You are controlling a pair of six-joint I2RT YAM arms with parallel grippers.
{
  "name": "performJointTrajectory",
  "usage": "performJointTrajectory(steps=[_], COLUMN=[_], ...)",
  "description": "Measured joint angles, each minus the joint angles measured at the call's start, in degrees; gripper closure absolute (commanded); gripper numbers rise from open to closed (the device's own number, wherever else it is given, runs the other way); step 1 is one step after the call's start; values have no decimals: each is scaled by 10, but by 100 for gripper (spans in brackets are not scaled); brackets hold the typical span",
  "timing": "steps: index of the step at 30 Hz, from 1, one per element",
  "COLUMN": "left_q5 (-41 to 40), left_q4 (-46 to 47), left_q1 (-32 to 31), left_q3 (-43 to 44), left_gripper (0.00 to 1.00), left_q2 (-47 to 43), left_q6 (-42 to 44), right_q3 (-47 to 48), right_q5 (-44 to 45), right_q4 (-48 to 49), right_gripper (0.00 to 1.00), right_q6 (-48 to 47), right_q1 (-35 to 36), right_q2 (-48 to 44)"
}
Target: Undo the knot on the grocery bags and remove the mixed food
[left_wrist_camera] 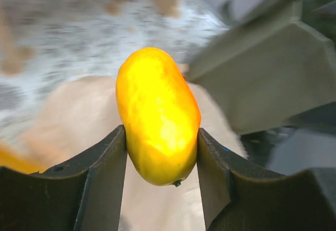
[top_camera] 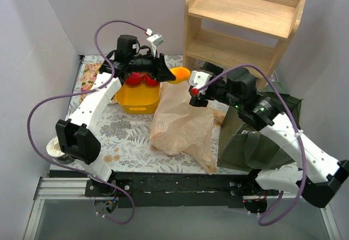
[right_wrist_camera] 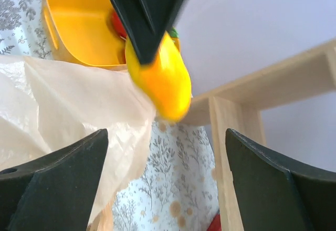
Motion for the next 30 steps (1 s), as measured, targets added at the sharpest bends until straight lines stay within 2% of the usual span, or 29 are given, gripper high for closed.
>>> performJointTrajectory(steps=[5, 11, 19, 24, 30], left_q5=[-145, -236, -242, -234, -228], left_q4=[-87, -177, -274, -274, -267], left_q1=[50, 106, 107, 107, 107], left_q3=[46, 107, 137, 94, 87], left_gripper=[100, 100, 100, 100, 100], left_q2=[-31, 14, 176, 190, 192], left_q6=[113, 166, 177, 168, 166], right_q3=[-1, -24, -39, -39, -39], right_q5=[21, 29, 30, 30, 26], right_q4=[-27, -30, -37, -37, -37], right_gripper=[2, 2, 2, 2, 3], right_q6=[16, 26, 36, 36, 37], right_q1=[-9, -24, -34, -38, -49], right_q2=[-65, -78, -57, -58, -58])
